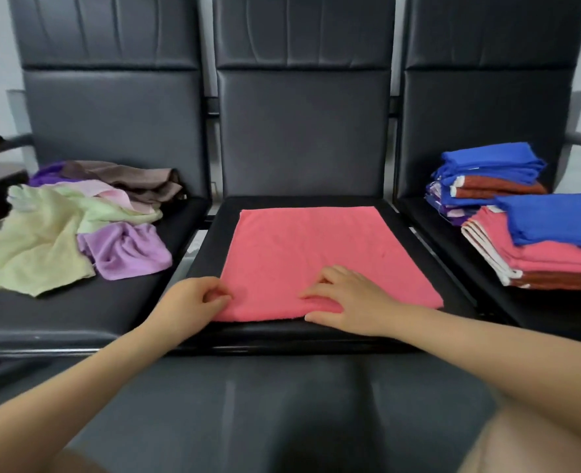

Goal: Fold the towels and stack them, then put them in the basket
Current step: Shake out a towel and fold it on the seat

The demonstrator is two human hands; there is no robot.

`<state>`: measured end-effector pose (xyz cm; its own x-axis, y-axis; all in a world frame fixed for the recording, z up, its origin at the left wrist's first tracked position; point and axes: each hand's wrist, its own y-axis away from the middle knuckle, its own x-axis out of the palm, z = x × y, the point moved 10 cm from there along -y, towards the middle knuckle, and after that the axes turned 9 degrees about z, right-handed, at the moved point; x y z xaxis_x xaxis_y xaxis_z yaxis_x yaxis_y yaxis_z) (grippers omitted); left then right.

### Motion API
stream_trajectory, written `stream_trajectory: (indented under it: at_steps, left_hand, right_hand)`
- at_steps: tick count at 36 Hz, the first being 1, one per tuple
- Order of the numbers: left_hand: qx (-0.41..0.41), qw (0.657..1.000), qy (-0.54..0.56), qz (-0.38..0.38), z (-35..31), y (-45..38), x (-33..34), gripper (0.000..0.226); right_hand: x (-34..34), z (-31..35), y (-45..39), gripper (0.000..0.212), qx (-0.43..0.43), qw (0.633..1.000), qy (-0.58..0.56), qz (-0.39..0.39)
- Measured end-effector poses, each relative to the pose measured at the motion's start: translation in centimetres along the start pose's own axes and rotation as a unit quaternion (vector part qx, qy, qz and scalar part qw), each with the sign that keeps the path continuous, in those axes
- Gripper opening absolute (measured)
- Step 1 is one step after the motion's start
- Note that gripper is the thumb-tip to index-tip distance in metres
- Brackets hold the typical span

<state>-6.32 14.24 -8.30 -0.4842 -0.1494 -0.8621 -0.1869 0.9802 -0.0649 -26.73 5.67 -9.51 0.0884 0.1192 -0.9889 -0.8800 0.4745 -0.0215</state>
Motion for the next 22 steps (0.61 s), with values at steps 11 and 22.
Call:
stream_trajectory:
  at_steps: [11, 22]
  left_hand:
    - [0.1, 0.984, -0.144, -0.036, -2.9, 0.9, 0.0, 0.047]
    - [0.202, 0.963, -0.179, -0.006, -7.9, -1.1, 3.3, 0.049]
  right_hand:
    - [-1.6, 4.2, 0.8, 0.025, -0.156, 0.98, 0.067, -0.106]
    - [-2.2, 1.9, -0.4, 0.023, -0.082, 0.993, -0.056, -0.058]
